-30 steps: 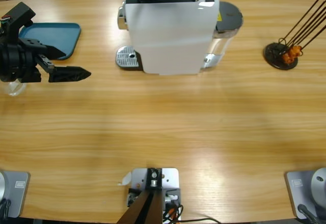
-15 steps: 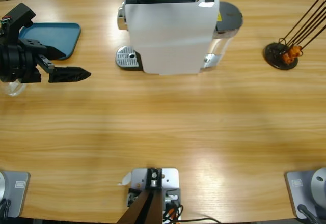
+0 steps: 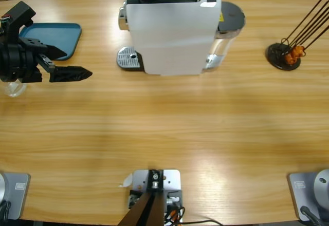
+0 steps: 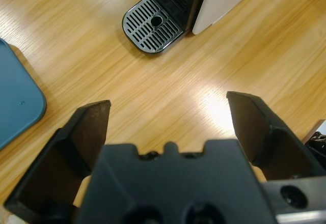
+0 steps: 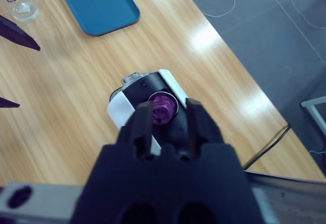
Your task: Pour coffee
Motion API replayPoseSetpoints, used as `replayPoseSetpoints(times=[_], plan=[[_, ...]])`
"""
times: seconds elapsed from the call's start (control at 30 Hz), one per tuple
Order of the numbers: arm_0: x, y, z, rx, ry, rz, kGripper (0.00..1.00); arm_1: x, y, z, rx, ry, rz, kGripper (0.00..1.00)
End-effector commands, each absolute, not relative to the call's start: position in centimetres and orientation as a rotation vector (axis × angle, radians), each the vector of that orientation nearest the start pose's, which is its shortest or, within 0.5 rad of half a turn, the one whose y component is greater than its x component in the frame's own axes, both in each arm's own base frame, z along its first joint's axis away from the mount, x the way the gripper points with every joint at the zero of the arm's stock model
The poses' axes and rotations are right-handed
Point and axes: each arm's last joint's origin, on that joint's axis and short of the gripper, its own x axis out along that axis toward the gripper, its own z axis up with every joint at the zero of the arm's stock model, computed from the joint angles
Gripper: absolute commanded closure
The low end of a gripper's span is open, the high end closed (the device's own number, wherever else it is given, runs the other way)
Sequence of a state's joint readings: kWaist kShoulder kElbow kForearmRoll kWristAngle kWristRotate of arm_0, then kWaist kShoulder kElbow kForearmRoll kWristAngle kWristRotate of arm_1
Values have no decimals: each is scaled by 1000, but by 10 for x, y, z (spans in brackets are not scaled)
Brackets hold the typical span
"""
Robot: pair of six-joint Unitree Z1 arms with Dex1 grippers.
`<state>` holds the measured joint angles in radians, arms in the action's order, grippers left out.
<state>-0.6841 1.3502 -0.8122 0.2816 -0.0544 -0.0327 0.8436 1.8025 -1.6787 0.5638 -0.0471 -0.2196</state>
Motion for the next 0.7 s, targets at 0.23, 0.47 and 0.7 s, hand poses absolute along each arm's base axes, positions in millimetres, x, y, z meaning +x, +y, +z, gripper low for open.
replayPoseSetpoints(times=[0.23,0.47,0.7], plan=[[163,-138,286,220,828,-688,0,273,313,347,-513,702,855,385],[161,-137,286,219,829,-687,0,277,317,343,-513,708,858,402],[161,-137,286,219,828,-687,0,281,319,343,-512,705,853,492]])
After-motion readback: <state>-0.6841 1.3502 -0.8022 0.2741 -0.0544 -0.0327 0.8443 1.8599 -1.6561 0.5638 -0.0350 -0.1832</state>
